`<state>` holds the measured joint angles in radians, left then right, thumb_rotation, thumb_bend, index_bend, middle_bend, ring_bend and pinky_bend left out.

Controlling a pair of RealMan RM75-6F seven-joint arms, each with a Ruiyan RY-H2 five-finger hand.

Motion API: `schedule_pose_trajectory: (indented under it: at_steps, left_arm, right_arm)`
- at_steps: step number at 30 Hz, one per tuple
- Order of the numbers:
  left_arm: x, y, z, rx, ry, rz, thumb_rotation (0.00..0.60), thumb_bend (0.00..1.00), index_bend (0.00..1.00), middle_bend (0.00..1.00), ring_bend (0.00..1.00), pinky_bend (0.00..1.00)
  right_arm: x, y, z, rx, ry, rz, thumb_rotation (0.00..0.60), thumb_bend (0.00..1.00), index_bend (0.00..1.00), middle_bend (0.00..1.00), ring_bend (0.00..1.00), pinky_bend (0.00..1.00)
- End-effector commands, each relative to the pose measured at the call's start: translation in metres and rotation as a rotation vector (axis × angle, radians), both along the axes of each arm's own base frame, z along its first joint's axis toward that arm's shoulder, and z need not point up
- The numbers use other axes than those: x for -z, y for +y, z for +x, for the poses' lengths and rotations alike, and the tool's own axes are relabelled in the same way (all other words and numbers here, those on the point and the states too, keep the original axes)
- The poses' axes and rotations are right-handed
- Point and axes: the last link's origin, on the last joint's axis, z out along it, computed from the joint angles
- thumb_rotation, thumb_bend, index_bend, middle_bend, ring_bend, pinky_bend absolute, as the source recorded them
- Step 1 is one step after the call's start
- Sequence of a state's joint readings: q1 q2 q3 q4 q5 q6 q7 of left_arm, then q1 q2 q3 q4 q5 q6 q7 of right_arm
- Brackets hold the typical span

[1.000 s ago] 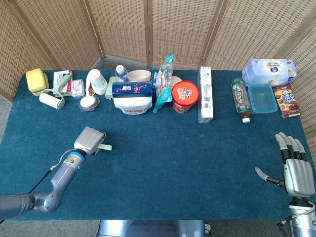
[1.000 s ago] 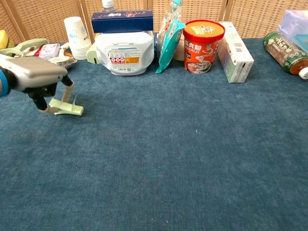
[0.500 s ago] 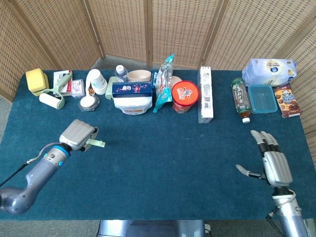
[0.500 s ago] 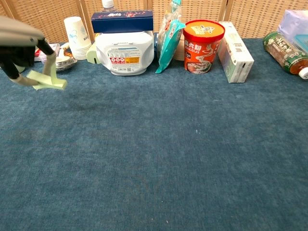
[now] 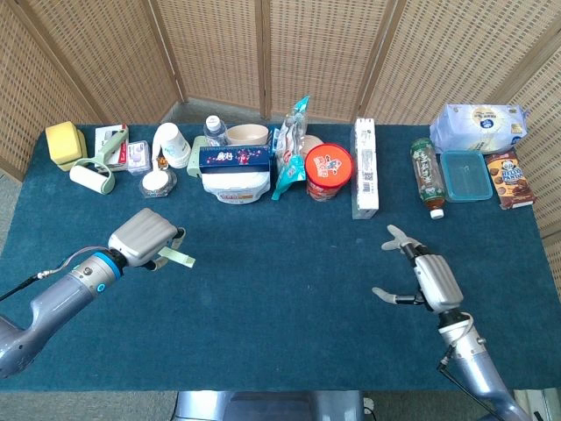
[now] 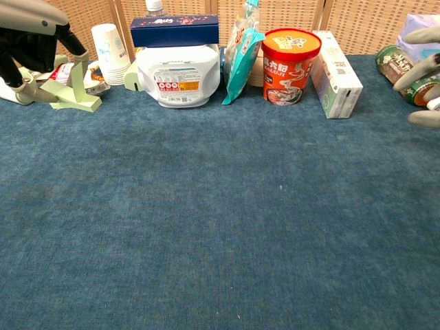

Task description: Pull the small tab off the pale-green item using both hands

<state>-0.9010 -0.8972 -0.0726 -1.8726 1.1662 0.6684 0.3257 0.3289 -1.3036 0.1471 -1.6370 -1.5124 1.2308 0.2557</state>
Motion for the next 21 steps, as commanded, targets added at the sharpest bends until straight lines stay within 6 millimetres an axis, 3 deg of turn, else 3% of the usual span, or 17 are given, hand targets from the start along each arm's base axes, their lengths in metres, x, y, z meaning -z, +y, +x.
schedule_pose_trajectory:
  at_steps: [1, 6, 9, 14, 17, 21]
  left_arm:
    - [0.001, 0.002, 0.006, 0.027, 0.009, -0.007, 0.600, 0.39, 0.60, 1.00, 1.00, 1.00]
    - [0.008, 0.008, 0.019, 0.085, 0.028, -0.021, 0.600, 0.39, 0.60, 1.00, 1.00, 1.00]
    - [0.014, 0.011, 0.025, 0.108, 0.038, -0.031, 0.600, 0.39, 0.60, 1.00, 1.00, 1.00]
    - [0.019, 0.014, 0.032, 0.132, 0.052, -0.038, 0.600, 0.39, 0.60, 1.00, 1.00, 1.00]
    - [0.020, 0.016, 0.034, 0.134, 0.054, -0.038, 0.600, 0.39, 0.60, 1.00, 1.00, 1.00]
    - [0.021, 0.018, 0.035, 0.132, 0.058, -0.038, 0.600, 0.39, 0.60, 1.00, 1.00, 1.00]
  right_arm:
    - [0.005, -0.004, 0.004, -0.015, -0.016, 0.015, 0.430, 0.19, 0.00, 0.42, 0.29, 0.41]
    - [0.014, -0.012, 0.015, -0.045, -0.051, 0.030, 0.434, 0.23, 0.00, 0.43, 0.30, 0.42]
    - [0.018, -0.017, 0.021, -0.067, -0.058, 0.033, 0.438, 0.36, 0.00, 0.52, 0.36, 0.46]
    - [0.023, -0.023, 0.025, -0.092, -0.067, 0.022, 0.446, 0.41, 0.00, 0.75, 0.63, 0.72]
    - [0.025, -0.025, 0.025, -0.102, -0.085, 0.004, 0.449, 0.41, 0.03, 0.84, 0.76, 0.80]
    - [0.027, -0.026, 0.024, -0.108, -0.099, -0.015, 0.447, 0.41, 0.06, 0.91, 0.87, 0.86]
